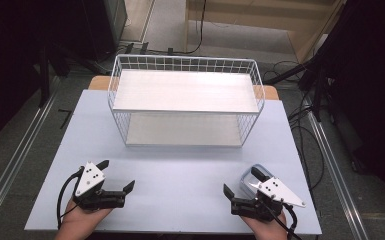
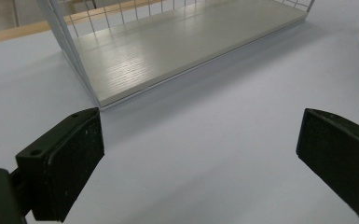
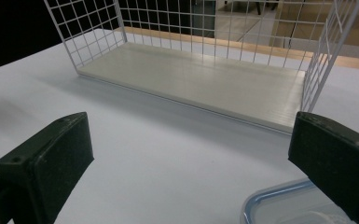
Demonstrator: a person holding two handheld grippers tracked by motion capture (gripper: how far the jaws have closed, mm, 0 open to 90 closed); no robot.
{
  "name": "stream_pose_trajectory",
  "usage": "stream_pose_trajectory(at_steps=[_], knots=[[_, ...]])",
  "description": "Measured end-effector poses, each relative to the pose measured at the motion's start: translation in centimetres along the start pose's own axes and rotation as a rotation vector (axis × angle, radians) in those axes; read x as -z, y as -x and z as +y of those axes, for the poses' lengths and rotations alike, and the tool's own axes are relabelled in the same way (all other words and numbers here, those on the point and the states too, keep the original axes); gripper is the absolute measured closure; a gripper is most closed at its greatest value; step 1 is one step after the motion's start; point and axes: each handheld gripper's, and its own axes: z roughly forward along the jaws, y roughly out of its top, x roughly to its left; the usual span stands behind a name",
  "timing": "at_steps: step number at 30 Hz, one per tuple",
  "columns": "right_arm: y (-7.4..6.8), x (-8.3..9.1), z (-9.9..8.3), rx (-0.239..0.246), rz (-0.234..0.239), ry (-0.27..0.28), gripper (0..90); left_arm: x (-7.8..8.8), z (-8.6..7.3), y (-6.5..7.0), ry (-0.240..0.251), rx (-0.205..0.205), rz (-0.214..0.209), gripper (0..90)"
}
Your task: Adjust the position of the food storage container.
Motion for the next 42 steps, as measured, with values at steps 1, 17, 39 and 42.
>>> stream_pose_trajectory(at_steps=[1,17,39,42], knots=[[0.0,0.0,0.0,0.000,0.000,0.000,0.3,0.0,0.0,0.0,0.003,0.003,-0.005,1.1],[1.2,1.2,-0.7,-0.041,-0.020,-0.011,14.4,-0.4,0.1,0.2,0.001,0.020,-0.021,1.1],[8.9,7.5,-5.0,-0.249,-0.384,-0.178,90.0,-3.3,1.9,2.0,0.010,-0.007,-0.100,1.3],[9.5,7.3,-5.3,-0.255,-0.399,-0.196,90.0,-3.1,1.8,1.9,0.014,-0.003,-0.095,1.3]])
